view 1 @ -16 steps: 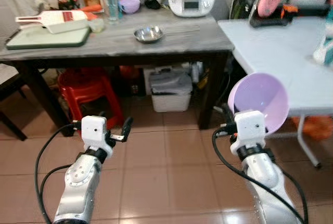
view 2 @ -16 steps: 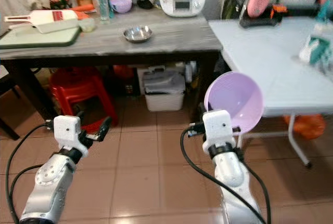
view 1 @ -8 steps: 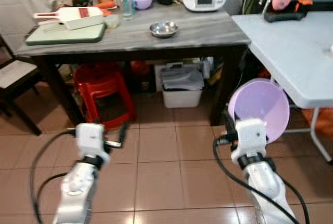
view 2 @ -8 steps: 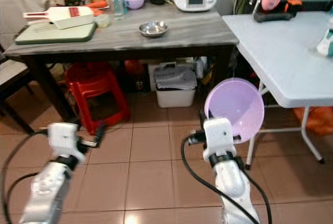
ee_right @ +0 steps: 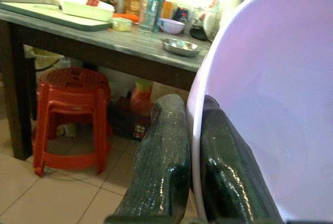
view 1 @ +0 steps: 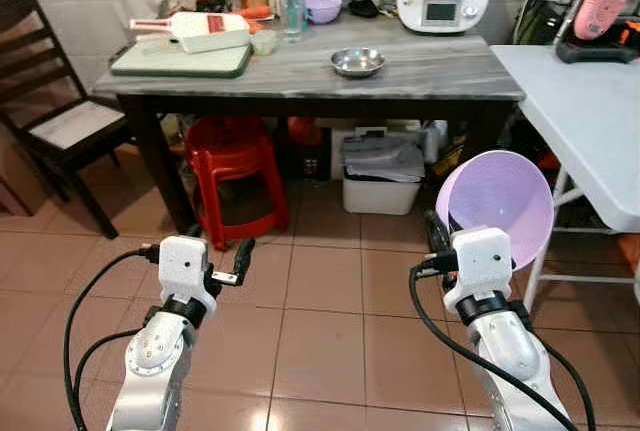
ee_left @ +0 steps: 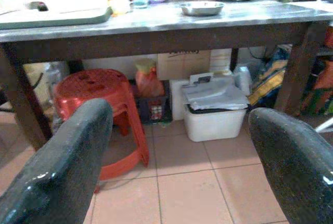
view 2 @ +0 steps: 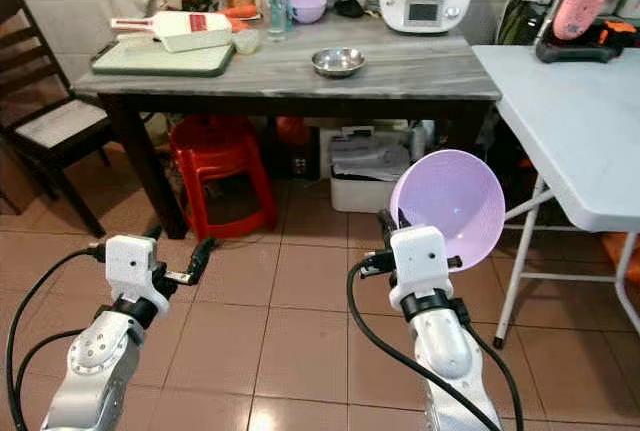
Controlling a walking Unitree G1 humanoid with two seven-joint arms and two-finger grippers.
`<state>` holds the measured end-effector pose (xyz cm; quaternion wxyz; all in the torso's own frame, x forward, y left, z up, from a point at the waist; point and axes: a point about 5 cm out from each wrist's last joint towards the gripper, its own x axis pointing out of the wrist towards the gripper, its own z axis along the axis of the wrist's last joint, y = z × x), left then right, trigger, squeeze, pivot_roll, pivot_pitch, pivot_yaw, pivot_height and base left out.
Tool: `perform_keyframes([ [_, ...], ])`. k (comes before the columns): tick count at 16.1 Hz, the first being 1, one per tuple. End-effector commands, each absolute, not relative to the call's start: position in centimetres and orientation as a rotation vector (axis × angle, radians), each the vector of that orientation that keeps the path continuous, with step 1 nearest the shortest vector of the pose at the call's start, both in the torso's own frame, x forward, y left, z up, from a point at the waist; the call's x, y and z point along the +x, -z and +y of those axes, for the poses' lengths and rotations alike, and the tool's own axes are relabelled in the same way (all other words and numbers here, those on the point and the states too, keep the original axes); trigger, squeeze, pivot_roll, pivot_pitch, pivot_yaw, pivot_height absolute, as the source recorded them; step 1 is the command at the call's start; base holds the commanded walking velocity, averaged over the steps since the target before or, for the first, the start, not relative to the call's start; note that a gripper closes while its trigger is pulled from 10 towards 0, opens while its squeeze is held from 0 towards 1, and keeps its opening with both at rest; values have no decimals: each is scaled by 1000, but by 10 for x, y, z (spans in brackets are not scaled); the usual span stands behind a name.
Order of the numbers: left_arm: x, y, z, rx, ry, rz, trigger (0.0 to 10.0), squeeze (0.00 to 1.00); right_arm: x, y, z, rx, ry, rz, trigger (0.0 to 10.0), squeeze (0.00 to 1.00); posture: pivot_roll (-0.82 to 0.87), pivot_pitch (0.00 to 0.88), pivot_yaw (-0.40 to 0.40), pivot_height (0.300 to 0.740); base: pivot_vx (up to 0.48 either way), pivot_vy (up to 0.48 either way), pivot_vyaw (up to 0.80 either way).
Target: Setting the table
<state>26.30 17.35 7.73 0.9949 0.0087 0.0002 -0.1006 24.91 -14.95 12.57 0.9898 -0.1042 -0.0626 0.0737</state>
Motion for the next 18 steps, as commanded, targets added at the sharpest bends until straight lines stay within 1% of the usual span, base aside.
perform_keyframes([
  [1,261,-81,174,25,210,-7,10000,0,247,-132,-151,-208,-150,-159,10000,0,-16,0,39,740,319,0,0],
  [3,256,-77,181,35,194,10,10000,0,242,-132,-154,-205,-138,-156,10000,0,-16,0,39,740,322,0,0],
  [6,244,-73,188,42,173,27,10000,0,228,-124,-159,-153,-104,-120,10000,0,-8,0,30,740,319,0,0],
  [9,243,-72,190,44,157,32,10000,0,220,-120,-157,-150,-105,-106,10000,0,-13,0,33,740,315,0,0],
  [16,250,-76,186,44,178,25,10000,0,229,-124,-153,-164,-129,-130,10000,0,-9,0,43,740,316,0,0],
  [18,252,-76,183,40,189,25,10000,0,230,-124,-151,-165,-138,-133,10000,0,-14,0,44,740,313,0,406],
])
